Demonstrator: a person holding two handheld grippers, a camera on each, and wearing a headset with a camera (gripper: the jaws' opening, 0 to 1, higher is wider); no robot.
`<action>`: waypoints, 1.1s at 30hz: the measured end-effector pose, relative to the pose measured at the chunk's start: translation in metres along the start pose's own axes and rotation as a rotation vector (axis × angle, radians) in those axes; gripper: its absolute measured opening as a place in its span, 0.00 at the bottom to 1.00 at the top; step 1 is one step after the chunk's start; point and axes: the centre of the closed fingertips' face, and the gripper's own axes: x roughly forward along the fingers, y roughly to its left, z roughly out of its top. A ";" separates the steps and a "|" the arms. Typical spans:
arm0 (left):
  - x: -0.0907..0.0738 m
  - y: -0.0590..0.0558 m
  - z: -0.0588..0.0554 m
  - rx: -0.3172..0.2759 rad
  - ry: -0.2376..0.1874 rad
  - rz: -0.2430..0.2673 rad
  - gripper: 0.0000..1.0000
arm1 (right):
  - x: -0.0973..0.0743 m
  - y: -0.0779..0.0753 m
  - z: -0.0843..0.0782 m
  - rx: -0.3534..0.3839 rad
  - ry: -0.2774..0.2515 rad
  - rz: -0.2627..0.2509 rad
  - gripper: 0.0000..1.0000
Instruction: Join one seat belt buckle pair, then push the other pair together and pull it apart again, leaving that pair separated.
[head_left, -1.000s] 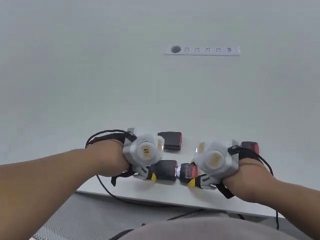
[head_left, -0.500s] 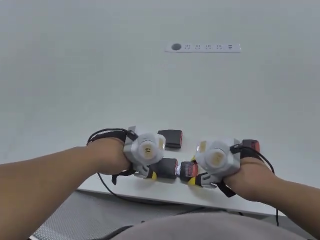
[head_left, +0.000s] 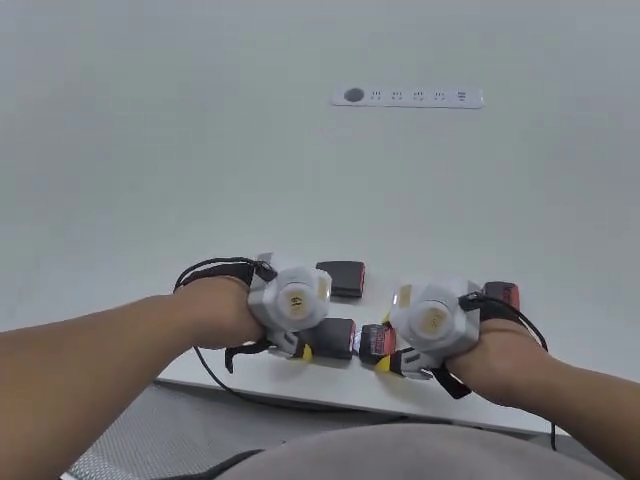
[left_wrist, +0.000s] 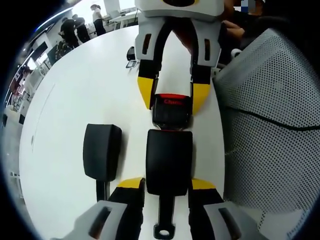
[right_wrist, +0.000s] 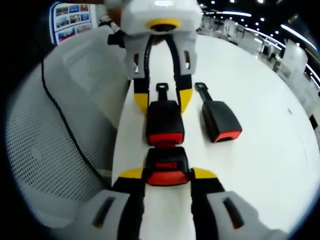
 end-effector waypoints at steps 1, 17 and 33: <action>-0.003 0.000 0.001 -0.016 -0.010 0.004 0.36 | -0.001 0.000 0.000 0.004 0.001 0.002 0.35; -0.033 0.015 0.026 -0.132 -0.127 0.059 0.42 | -0.034 -0.002 0.015 0.093 -0.102 -0.004 0.37; -0.041 0.059 0.030 -0.131 -0.137 0.110 0.44 | -0.067 -0.043 -0.013 0.111 -0.093 -0.095 0.43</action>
